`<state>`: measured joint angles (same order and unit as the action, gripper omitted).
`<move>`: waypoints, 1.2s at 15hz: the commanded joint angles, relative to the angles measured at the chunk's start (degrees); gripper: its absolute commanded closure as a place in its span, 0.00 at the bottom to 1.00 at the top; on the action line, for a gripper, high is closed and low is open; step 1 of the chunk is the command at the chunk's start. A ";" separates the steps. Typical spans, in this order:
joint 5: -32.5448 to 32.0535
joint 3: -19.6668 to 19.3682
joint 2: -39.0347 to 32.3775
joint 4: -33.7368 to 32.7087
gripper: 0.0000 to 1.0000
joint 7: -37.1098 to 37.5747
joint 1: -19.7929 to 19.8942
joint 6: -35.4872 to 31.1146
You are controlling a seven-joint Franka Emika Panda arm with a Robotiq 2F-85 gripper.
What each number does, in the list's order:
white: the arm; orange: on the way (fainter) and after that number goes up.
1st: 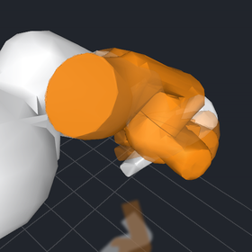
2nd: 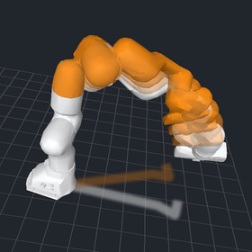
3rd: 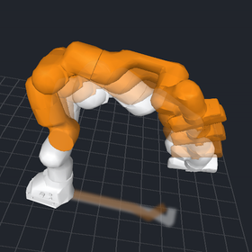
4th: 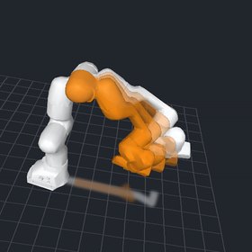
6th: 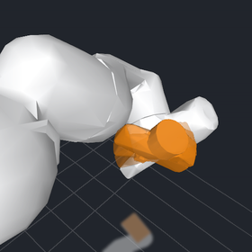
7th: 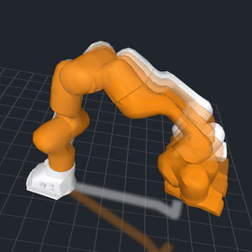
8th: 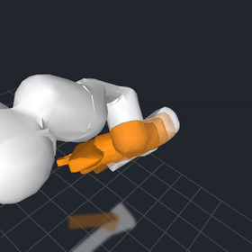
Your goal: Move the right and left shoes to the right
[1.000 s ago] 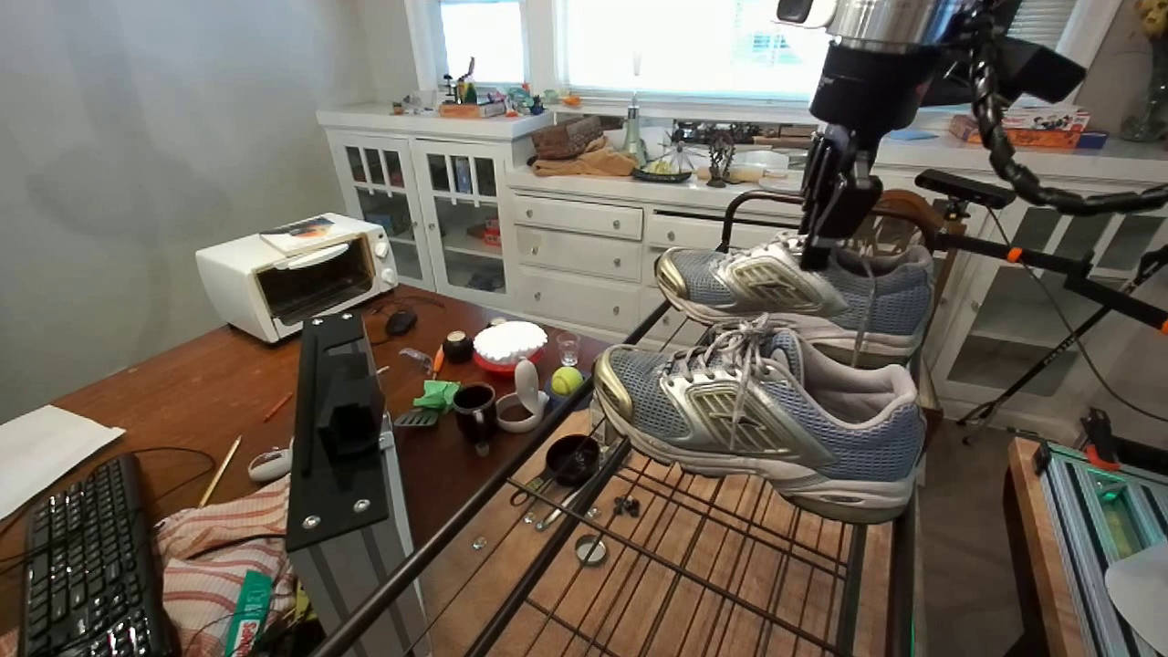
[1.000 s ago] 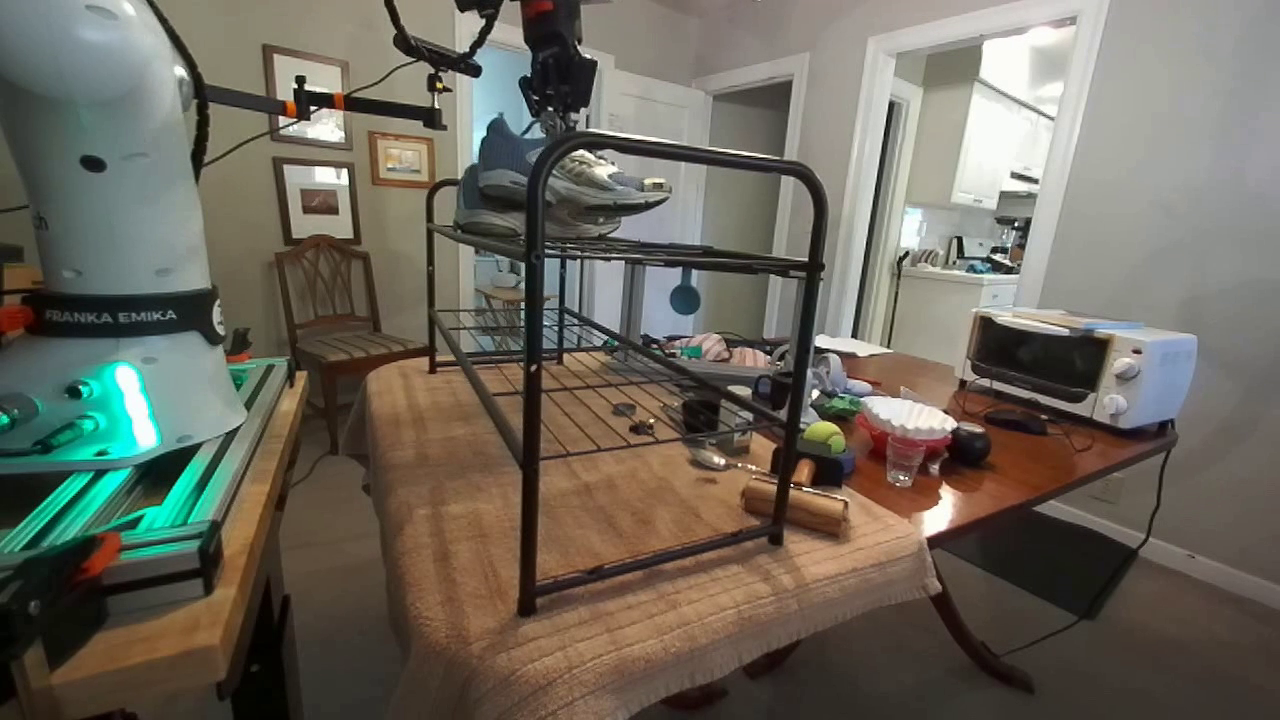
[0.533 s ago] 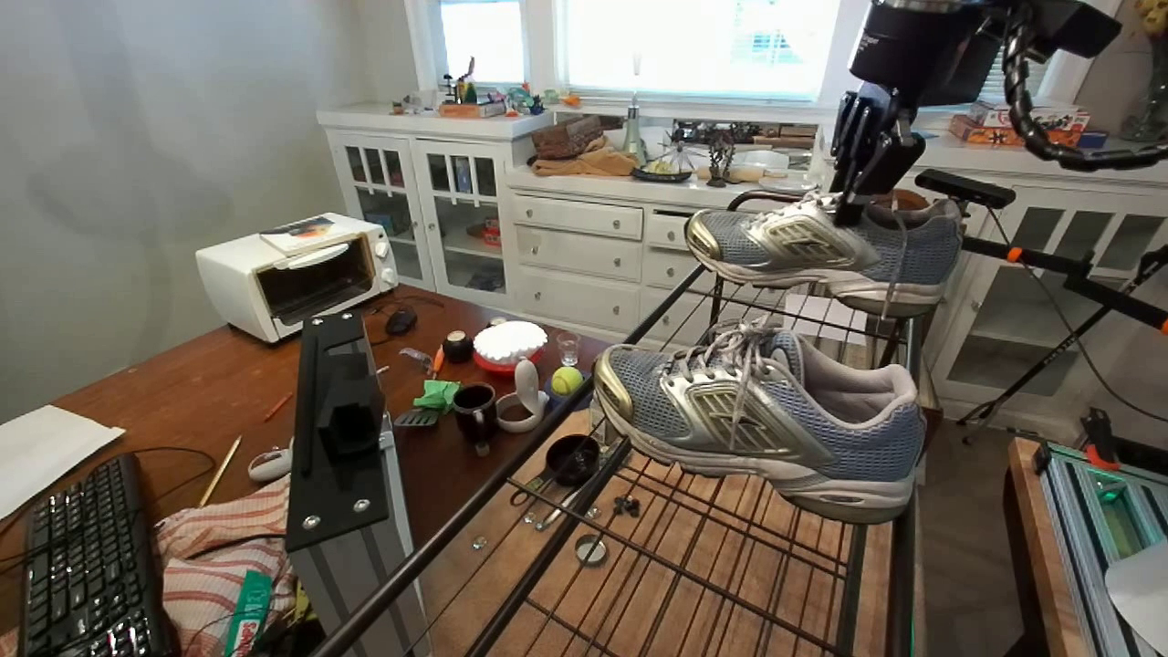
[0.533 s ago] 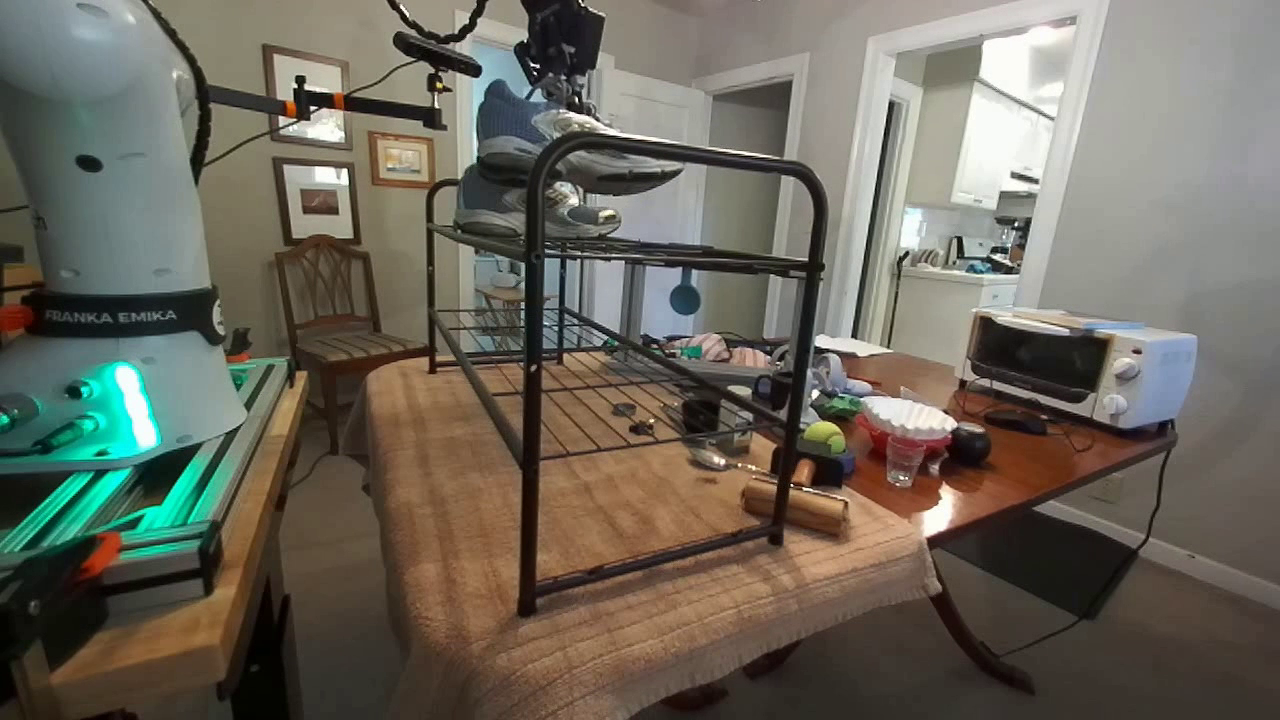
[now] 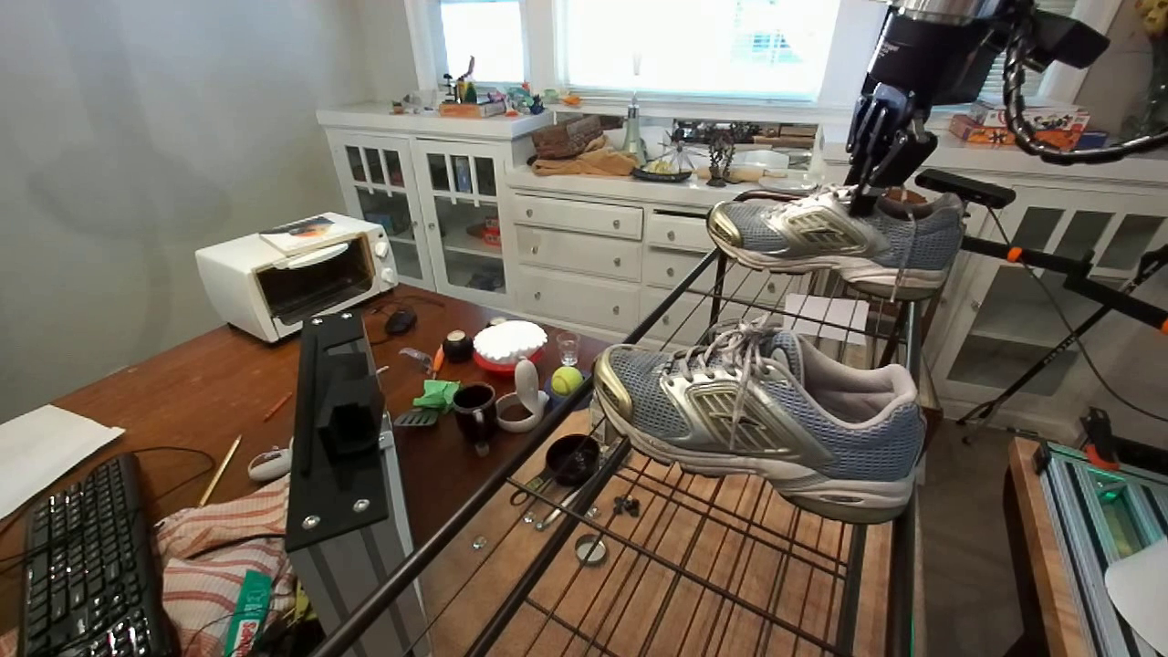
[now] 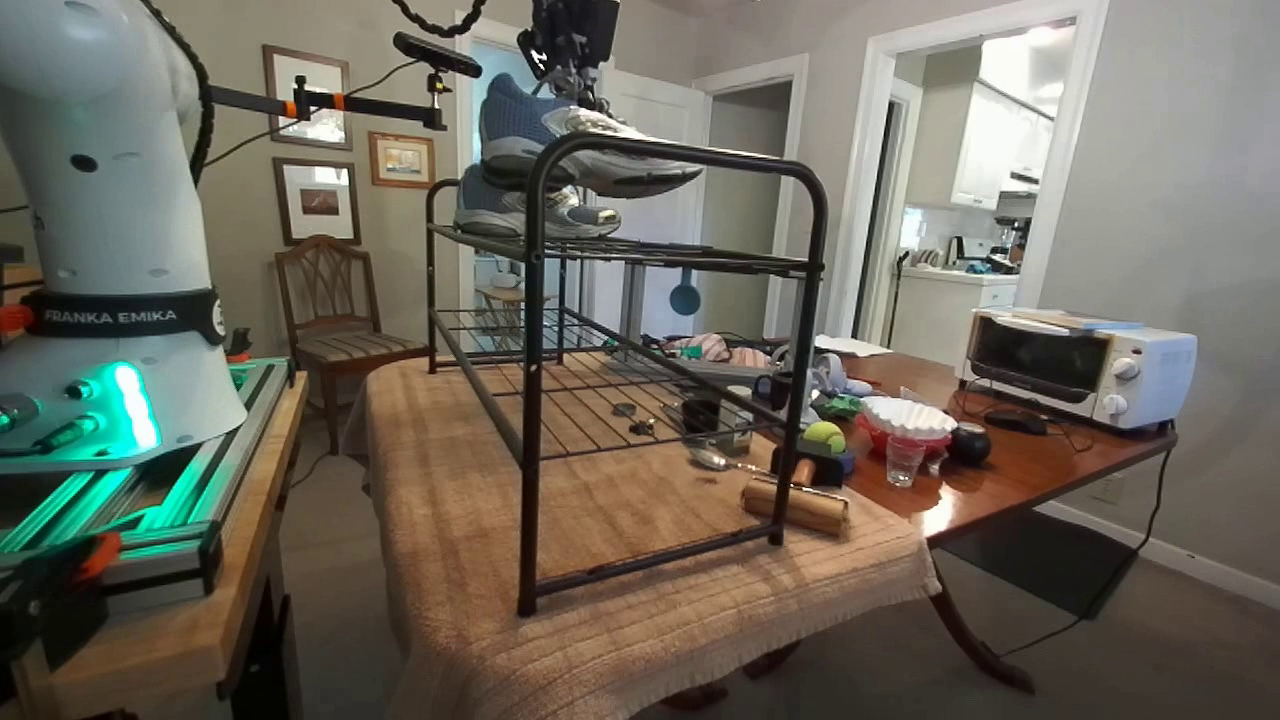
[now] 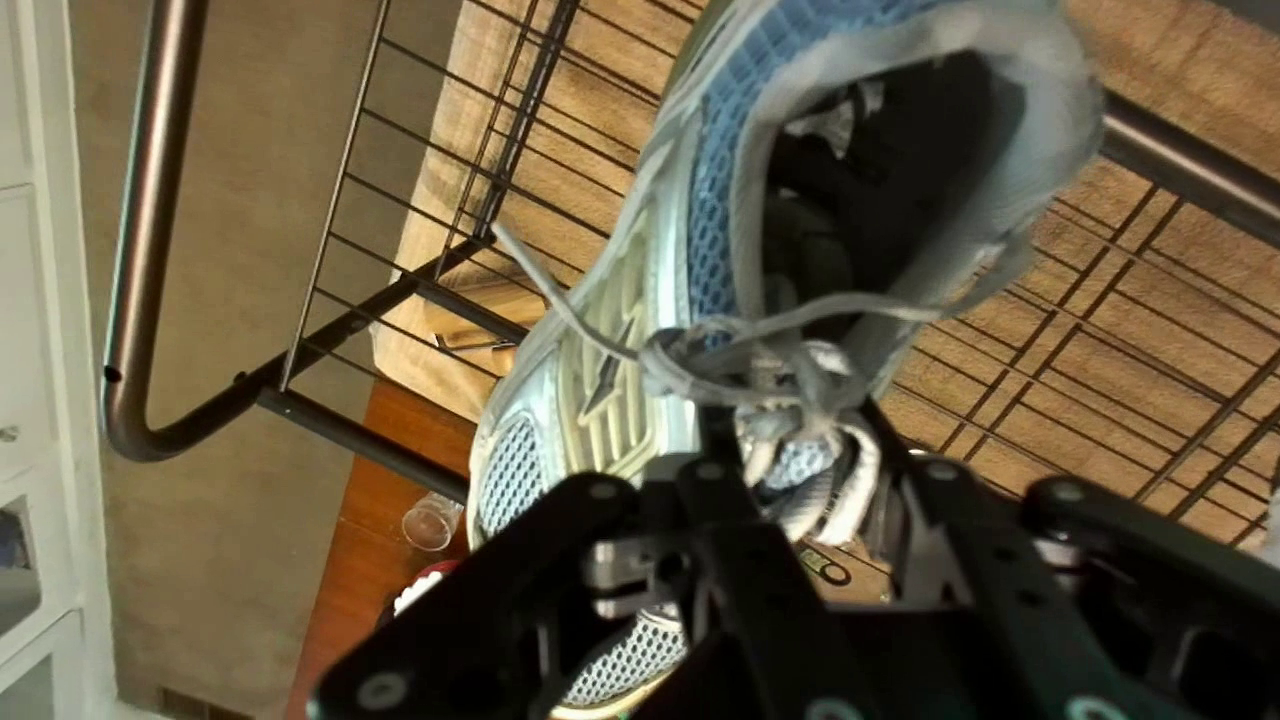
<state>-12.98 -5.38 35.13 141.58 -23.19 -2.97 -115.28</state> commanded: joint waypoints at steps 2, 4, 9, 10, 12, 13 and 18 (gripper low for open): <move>-0.56 -3.02 0.78 2.72 0.93 -5.08 0.34 -5.69; -0.31 -4.07 0.27 3.21 0.93 -7.15 0.24 -7.12; -0.15 -5.12 -1.10 3.86 0.93 -9.59 0.26 -8.79; -0.25 -5.02 -1.54 3.85 0.93 -9.62 0.41 -9.07; -0.28 -4.95 -2.16 3.84 0.90 -9.98 0.54 -9.42; -0.17 -4.98 -2.43 3.81 0.93 -10.20 0.52 -9.55; 0.01 -4.82 -3.80 3.75 0.42 -10.27 0.71 -10.11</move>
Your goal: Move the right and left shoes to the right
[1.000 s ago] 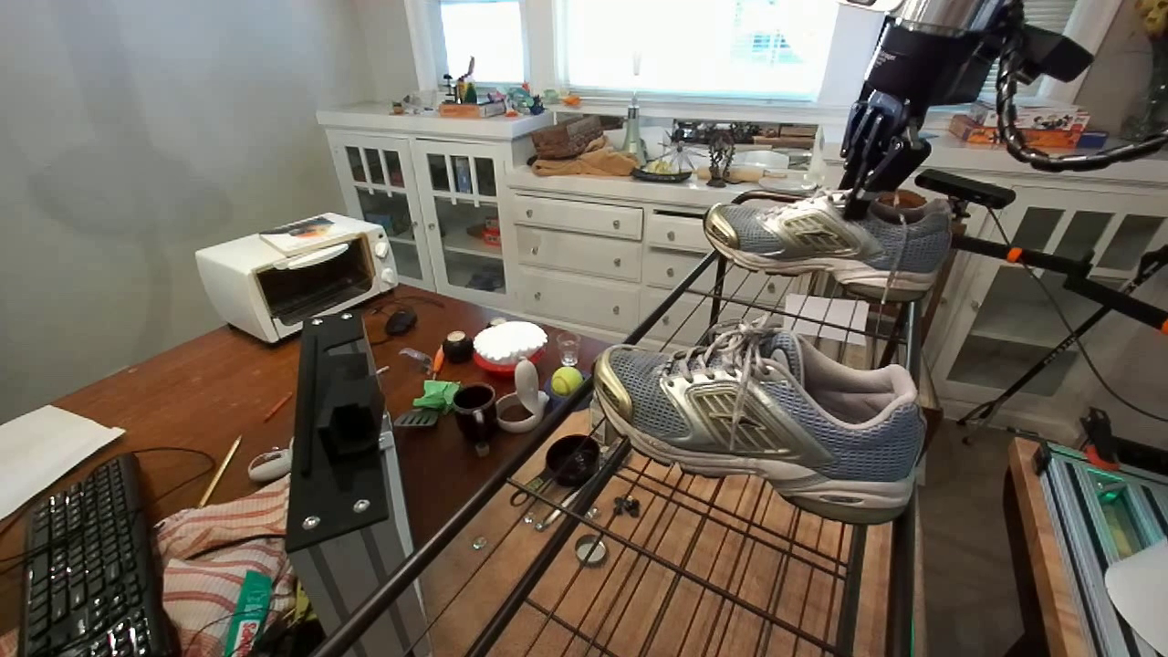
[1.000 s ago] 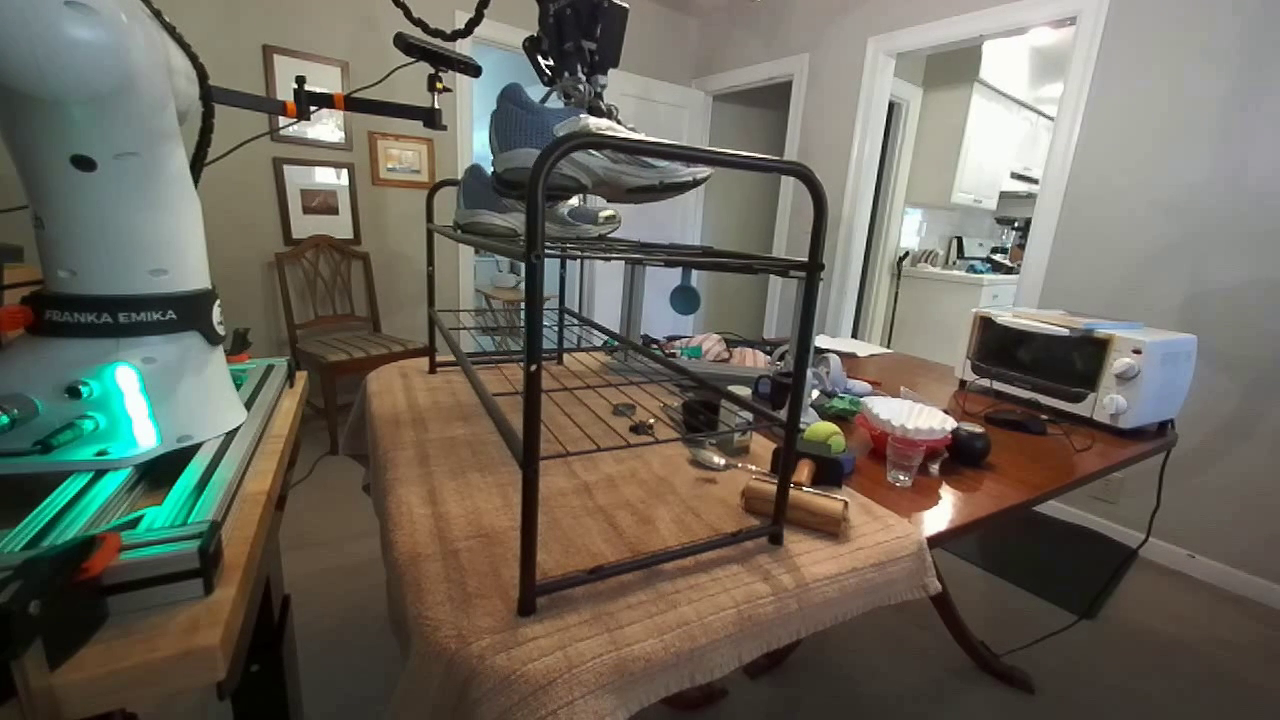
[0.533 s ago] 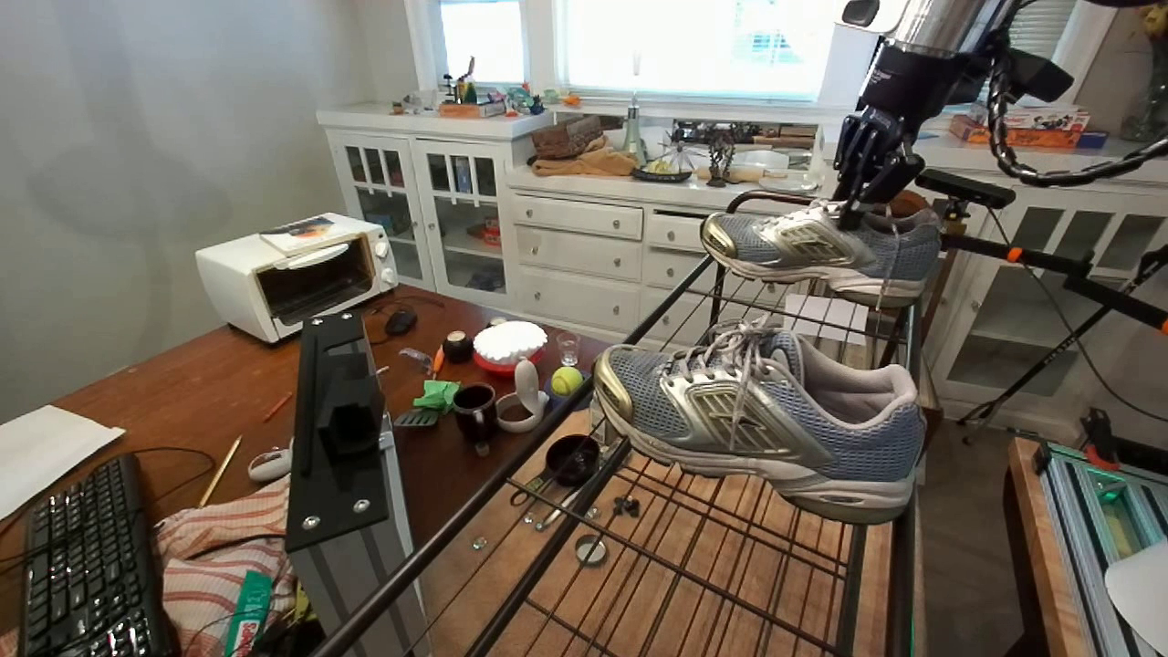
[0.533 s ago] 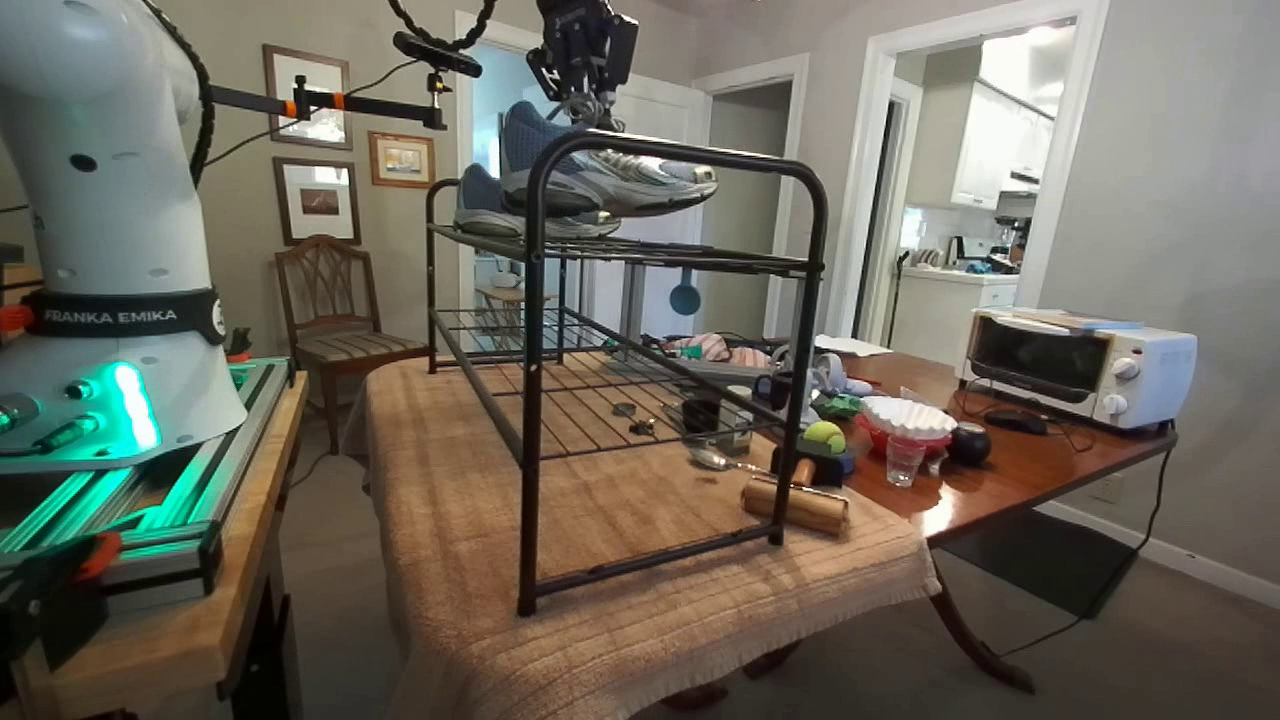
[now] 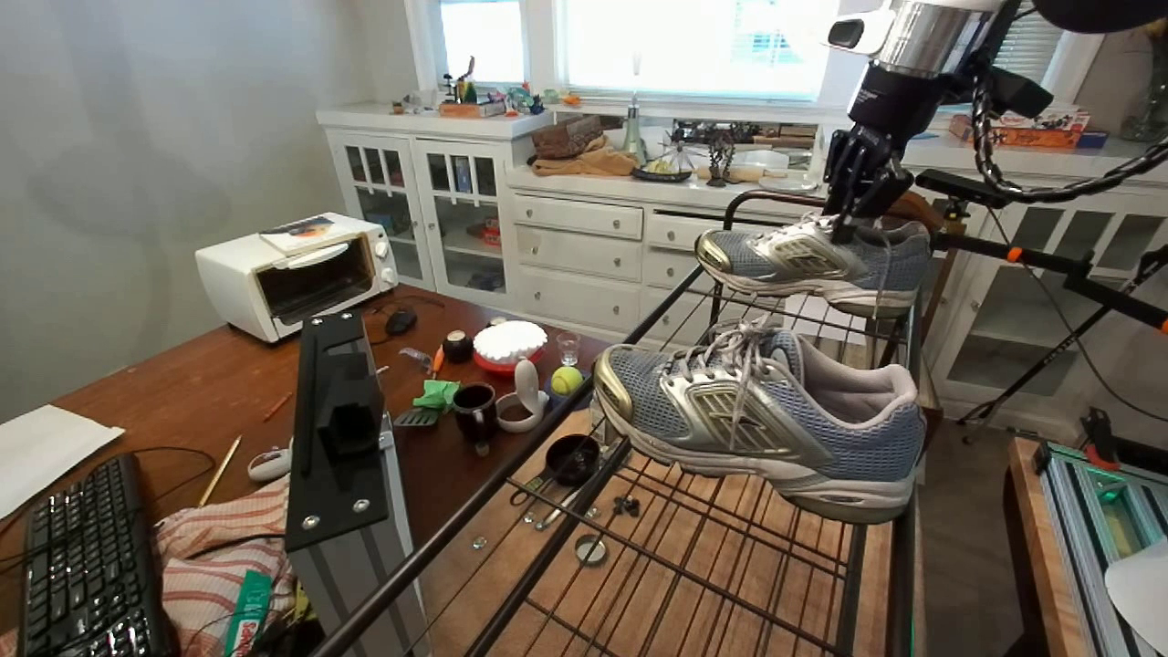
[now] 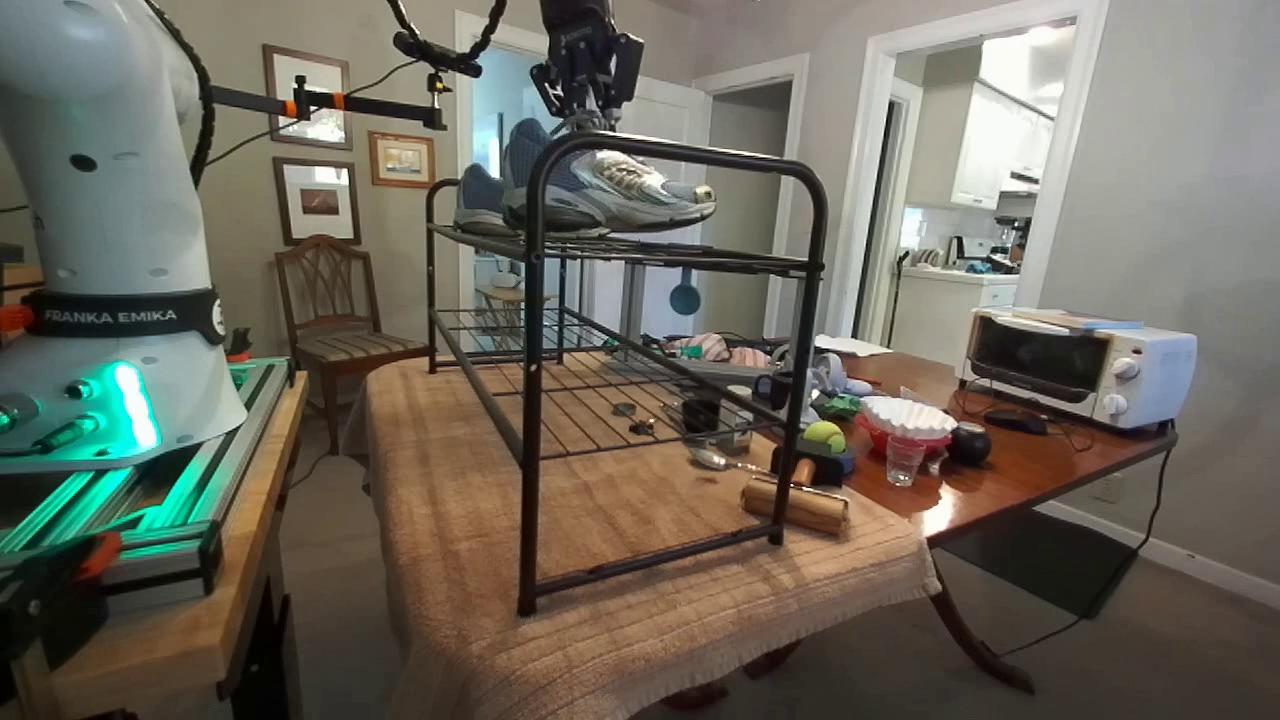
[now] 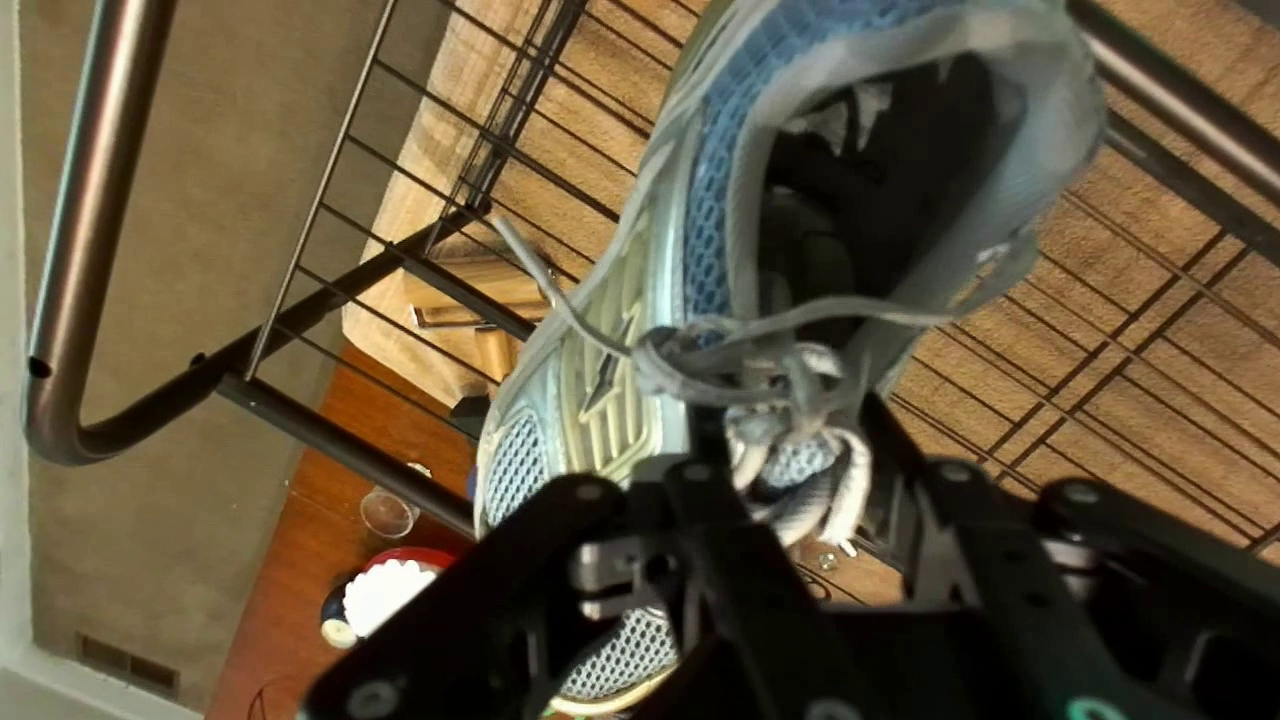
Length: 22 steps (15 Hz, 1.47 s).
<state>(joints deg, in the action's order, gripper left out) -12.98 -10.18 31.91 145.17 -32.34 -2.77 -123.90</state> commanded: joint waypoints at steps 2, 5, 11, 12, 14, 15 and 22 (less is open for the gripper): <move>-0.10 0.22 -0.57 0.18 0.26 -0.90 0.62 -1.76; -0.18 0.68 -0.48 0.07 0.01 -0.03 0.77 -1.94; 2.87 3.58 -2.52 -3.60 0.00 6.00 -0.29 1.92; 2.96 5.02 -3.49 -4.80 0.00 8.50 -0.34 3.04; 3.29 8.03 -5.57 -7.43 0.00 13.91 -0.47 6.20; 3.88 9.78 -6.99 -9.23 0.00 17.34 -0.70 8.53; 5.50 17.75 -15.29 -17.82 0.00 30.78 -3.23 13.63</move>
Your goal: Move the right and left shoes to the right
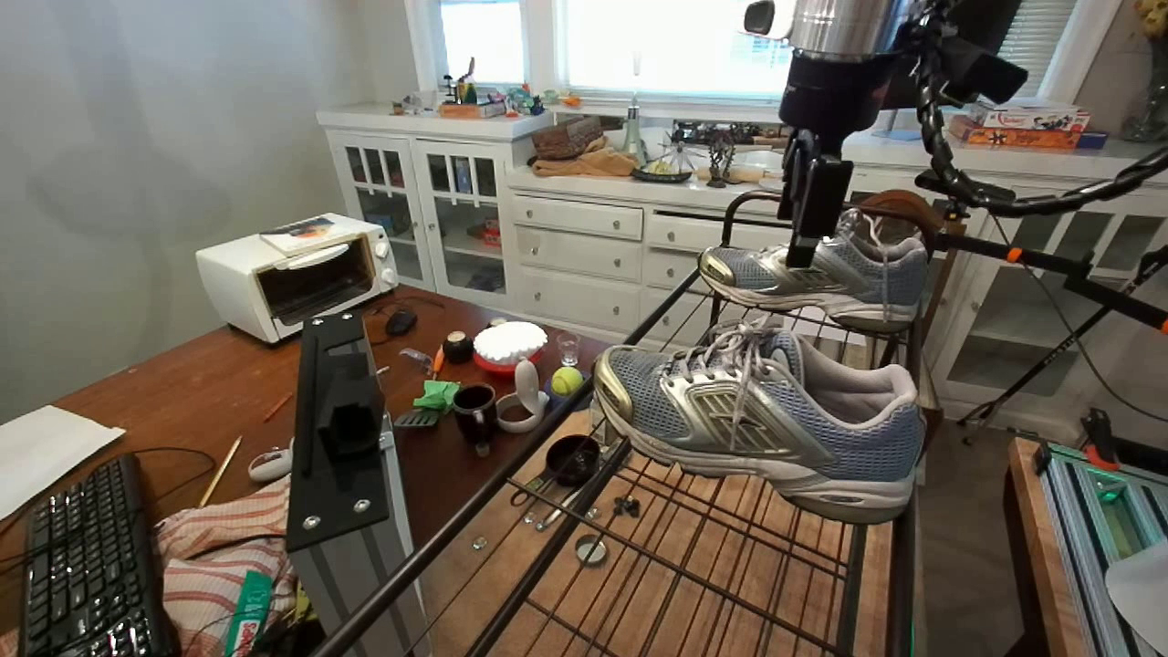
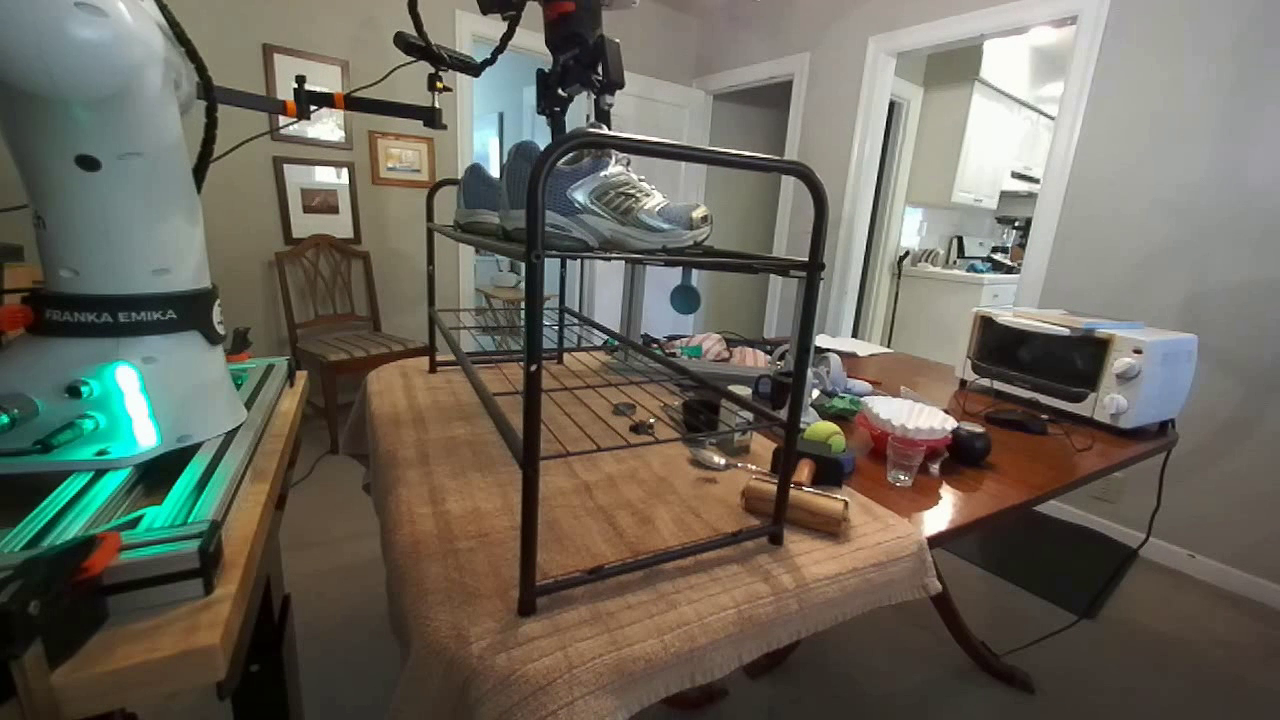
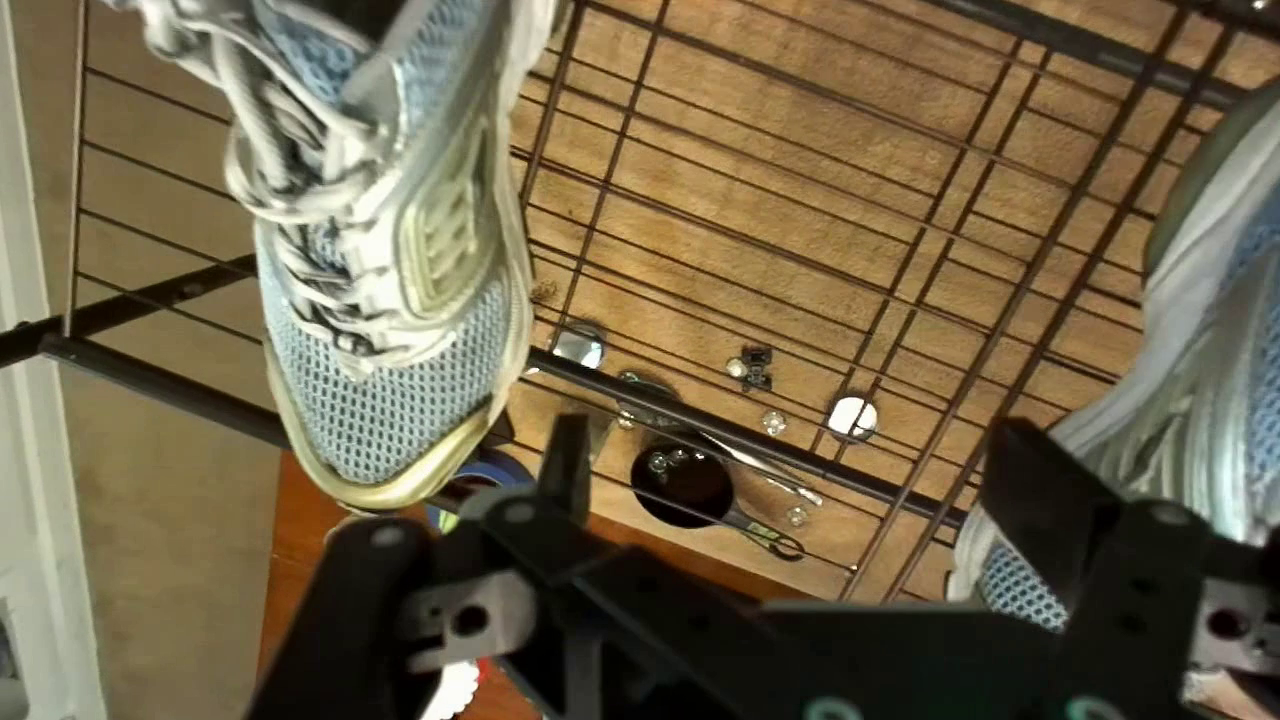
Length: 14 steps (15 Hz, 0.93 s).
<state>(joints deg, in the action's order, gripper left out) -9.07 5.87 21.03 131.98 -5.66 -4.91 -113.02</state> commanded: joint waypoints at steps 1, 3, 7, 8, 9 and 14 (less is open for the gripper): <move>1.90 2.33 -5.34 -5.39 0.00 4.98 -1.53 2.41; 3.23 3.38 -7.41 -6.93 0.00 6.05 -2.55 1.29; 6.01 5.08 -10.55 -9.33 0.00 8.55 -4.23 -0.09; 6.39 5.47 -11.32 -9.85 0.00 9.26 -4.56 -0.14; 6.84 5.84 -12.11 -10.37 0.00 10.05 -4.84 0.11; 8.14 6.82 -14.57 -11.36 0.00 13.49 -5.71 1.92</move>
